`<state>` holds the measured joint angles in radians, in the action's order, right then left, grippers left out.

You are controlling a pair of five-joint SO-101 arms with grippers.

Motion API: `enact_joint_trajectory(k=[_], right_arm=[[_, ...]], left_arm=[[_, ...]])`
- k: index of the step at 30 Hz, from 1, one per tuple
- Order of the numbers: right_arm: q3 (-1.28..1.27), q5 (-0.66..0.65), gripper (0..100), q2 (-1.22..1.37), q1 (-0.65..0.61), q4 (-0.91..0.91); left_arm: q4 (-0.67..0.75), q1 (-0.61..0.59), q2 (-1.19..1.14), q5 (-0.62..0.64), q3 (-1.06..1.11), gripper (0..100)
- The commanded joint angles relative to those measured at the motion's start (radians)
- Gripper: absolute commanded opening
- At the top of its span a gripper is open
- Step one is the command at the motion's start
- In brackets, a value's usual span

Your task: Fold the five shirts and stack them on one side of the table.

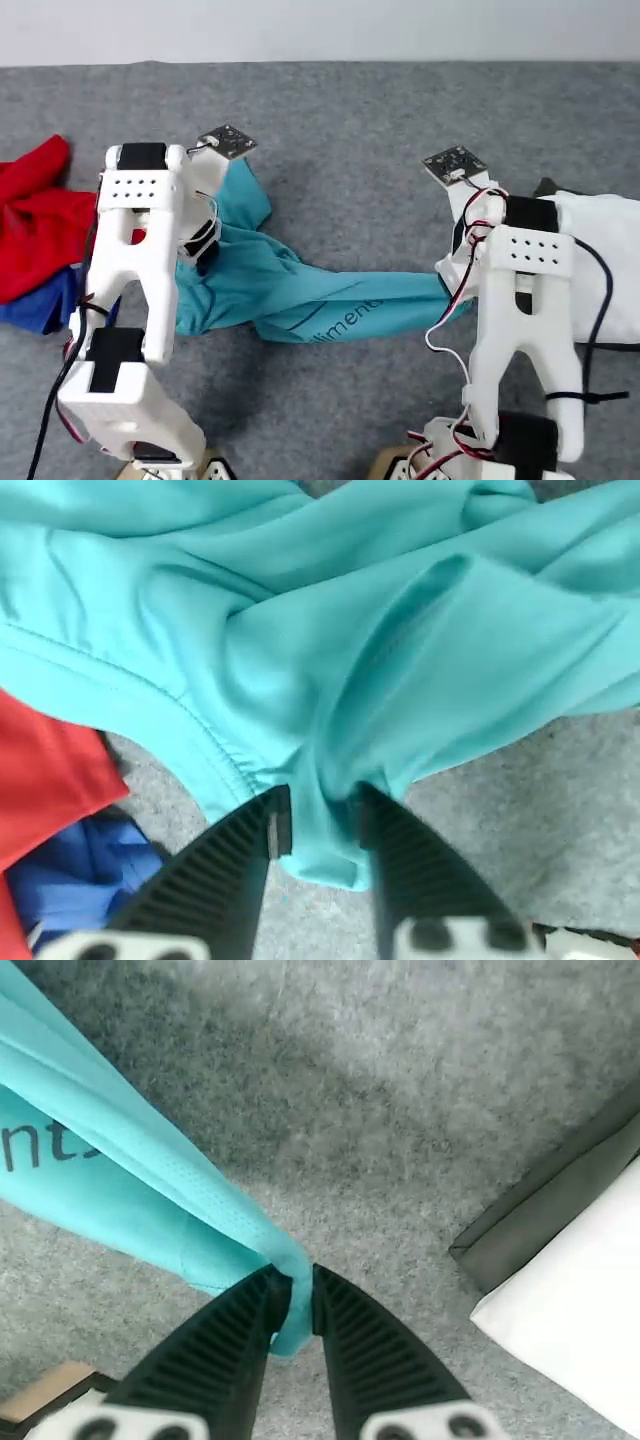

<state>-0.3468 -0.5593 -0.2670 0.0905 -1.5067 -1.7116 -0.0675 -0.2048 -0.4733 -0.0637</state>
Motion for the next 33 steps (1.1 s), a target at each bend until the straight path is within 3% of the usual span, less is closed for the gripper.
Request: enact_joint_trajectory(k=[1, 13, 22, 33], right_arm=[[0.052, -0.011, 1.0, -0.004, 0.018, 0.027], [0.049, -0.009, 1.0, -0.002, 0.018, 0.041], [0.049, -0.009, 1.0, -0.002, 0.018, 0.031], [0.018, -0.009, 1.0, -0.002, 0.018, 0.039]], left_arm=[[-0.023, 0.002, 0.060, -0.014, -0.001, 16], [0.006, 0.002, 0.052, -0.078, 0.091, 16], [-0.044, 0.000, 0.061, -0.074, -0.073, 16], [-0.043, 0.026, 0.055, -0.077, -0.028, 16]])
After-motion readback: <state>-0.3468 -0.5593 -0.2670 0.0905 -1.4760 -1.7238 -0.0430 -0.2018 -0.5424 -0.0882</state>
